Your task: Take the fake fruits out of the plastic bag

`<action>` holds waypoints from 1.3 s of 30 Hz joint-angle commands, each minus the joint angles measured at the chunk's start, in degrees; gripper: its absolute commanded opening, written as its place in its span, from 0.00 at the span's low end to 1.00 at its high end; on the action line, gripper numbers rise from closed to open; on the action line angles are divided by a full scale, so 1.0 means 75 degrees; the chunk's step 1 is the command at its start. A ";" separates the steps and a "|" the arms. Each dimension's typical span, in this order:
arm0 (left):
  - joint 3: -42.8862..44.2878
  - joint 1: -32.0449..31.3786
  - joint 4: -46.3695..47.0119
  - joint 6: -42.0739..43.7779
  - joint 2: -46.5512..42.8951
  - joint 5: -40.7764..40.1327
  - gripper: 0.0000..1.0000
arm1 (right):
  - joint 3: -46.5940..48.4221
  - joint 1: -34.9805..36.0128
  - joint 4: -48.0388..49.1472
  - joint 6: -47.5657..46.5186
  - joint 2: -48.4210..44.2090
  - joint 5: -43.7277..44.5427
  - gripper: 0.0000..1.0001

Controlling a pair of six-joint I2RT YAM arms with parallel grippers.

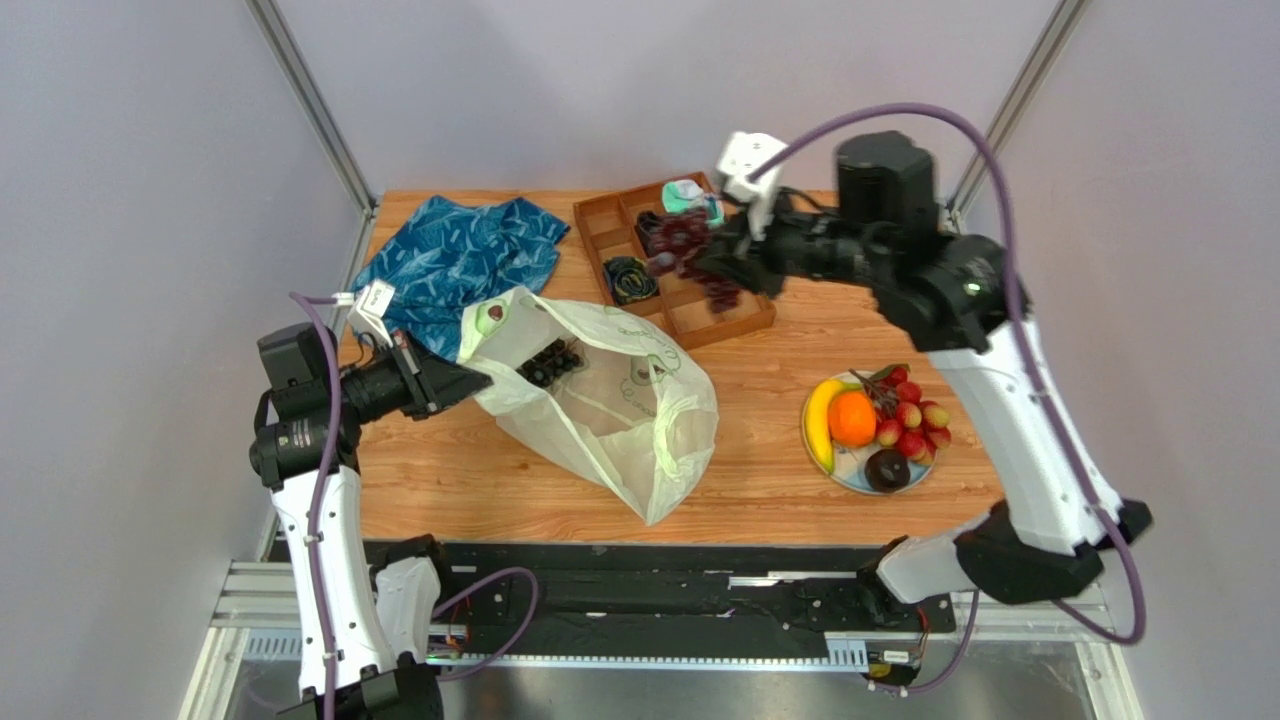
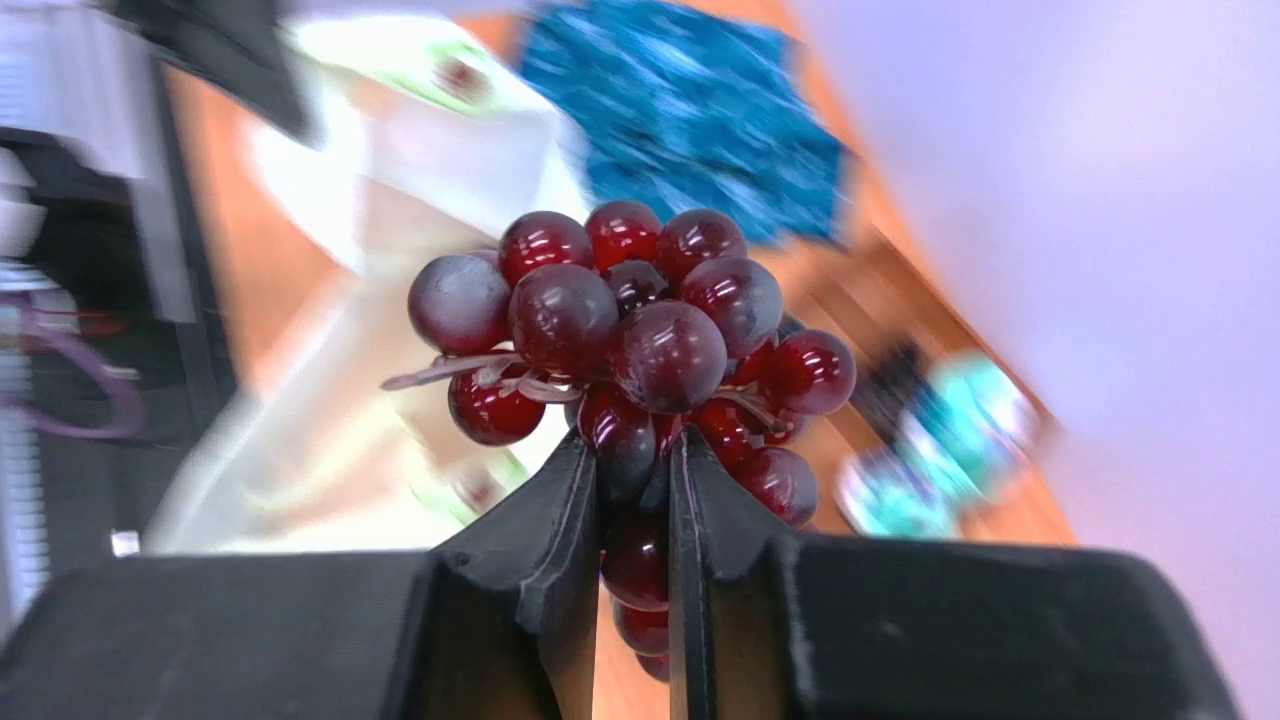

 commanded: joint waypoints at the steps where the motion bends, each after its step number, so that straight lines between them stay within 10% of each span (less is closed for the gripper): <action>1: -0.0261 0.0045 0.0794 -0.0462 -0.0332 0.0061 0.00 | -0.1361 -0.1482 -0.1966 -0.1276 -0.1232 0.1604 0.01; 13: -0.0870 0.0057 0.1675 -0.0850 -0.0485 0.0072 0.00 | -0.6623 -0.3046 -0.2203 -0.5638 -0.4329 0.4512 0.00; 39: -0.1140 0.0057 0.1452 -0.0733 -0.0755 -0.0080 0.00 | -1.0610 -0.3023 0.0141 -1.0174 -0.6028 0.4033 0.05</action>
